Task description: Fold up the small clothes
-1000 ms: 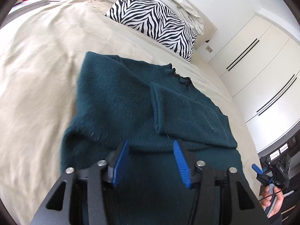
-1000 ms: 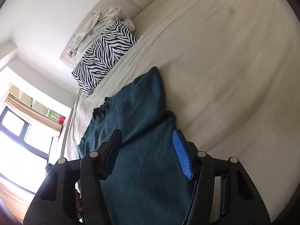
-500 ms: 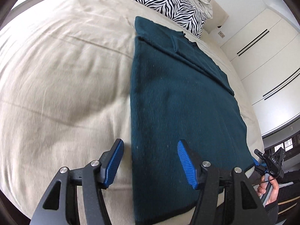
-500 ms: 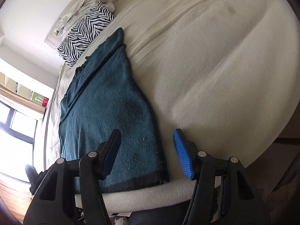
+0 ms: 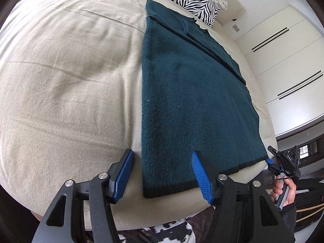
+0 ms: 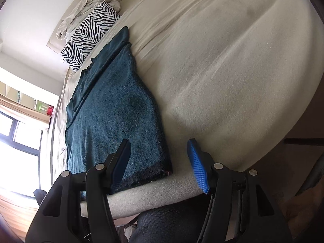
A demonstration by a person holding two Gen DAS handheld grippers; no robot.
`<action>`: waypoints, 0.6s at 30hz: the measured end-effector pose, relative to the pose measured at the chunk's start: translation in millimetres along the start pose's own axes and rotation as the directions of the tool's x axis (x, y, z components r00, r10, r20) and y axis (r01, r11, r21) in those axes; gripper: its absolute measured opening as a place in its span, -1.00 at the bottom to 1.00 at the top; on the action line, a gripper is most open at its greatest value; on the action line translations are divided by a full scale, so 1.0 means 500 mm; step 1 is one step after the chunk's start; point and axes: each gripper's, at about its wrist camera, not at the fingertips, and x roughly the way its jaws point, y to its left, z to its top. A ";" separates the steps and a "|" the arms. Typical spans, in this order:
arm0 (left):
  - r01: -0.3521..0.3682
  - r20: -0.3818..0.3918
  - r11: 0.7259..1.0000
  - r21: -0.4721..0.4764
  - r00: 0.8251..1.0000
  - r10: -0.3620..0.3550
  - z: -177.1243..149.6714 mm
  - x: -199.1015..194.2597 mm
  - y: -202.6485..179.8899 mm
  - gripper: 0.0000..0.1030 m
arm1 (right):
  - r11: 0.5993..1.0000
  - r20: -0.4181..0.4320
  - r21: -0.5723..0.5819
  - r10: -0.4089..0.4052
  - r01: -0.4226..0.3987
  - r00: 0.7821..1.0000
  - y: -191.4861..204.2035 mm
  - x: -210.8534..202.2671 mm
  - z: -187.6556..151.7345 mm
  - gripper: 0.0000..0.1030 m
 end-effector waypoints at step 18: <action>-0.063 -0.061 0.998 0.002 0.996 0.063 0.000 0.014 -0.005 -0.85 | 0.996 -0.012 0.052 0.073 -0.072 0.997 -0.011 0.017 -0.010 -0.83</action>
